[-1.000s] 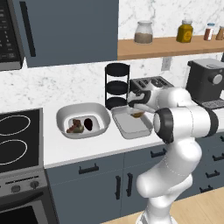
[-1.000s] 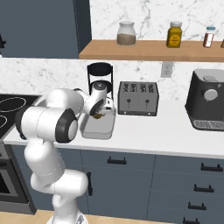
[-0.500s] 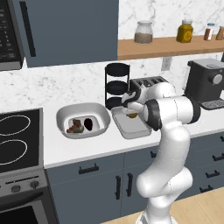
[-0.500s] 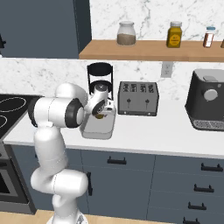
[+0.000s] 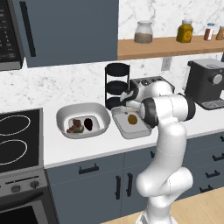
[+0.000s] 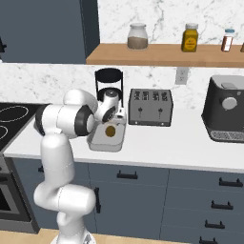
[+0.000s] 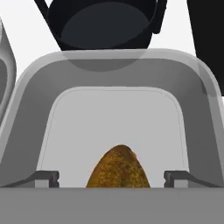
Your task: Place one avocado and one steak in each tupperware on the nearby counter, to pack two identical lunches.
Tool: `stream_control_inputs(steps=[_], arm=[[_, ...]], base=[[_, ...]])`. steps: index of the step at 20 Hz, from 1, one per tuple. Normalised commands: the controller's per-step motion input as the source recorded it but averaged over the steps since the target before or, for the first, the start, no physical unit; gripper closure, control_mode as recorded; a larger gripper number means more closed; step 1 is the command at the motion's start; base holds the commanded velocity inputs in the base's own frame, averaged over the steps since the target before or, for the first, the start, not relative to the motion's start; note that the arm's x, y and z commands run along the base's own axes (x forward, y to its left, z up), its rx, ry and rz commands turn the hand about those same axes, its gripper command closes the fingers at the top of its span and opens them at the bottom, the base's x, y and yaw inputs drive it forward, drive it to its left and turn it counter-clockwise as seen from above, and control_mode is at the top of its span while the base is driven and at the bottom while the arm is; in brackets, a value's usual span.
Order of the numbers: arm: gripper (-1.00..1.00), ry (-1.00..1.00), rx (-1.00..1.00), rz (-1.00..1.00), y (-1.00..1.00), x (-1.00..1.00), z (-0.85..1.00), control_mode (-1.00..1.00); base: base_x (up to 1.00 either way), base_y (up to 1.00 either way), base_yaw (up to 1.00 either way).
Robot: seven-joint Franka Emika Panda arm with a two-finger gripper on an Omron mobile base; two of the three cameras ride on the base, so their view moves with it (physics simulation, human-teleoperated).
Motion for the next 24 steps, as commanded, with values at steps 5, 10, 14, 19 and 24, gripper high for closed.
stream_control_inputs(steps=[5,10,14,19,24], arm=[[-1.0,-0.01,-0.02,0.0,0.11,-0.07,0.1,-1.0],[-1.0,-0.03,0.0,0.0,0.01,-0.5,0.47,-1.0],[-1.0,0.0,0.21,0.0,0.0,-0.99,0.22,-1.0],[-1.0,0.0,0.13,-0.08,0.0,-1.0,0.1,-1.0],[-1.0,0.05,0.02,-0.1,0.0,-0.95,0.52,-1.0]], base=[[0.0,0.0,0.0],[0.0,0.0,0.0],[0.0,0.0,0.0],[0.0,0.0,0.0],[0.0,0.0,0.0]])
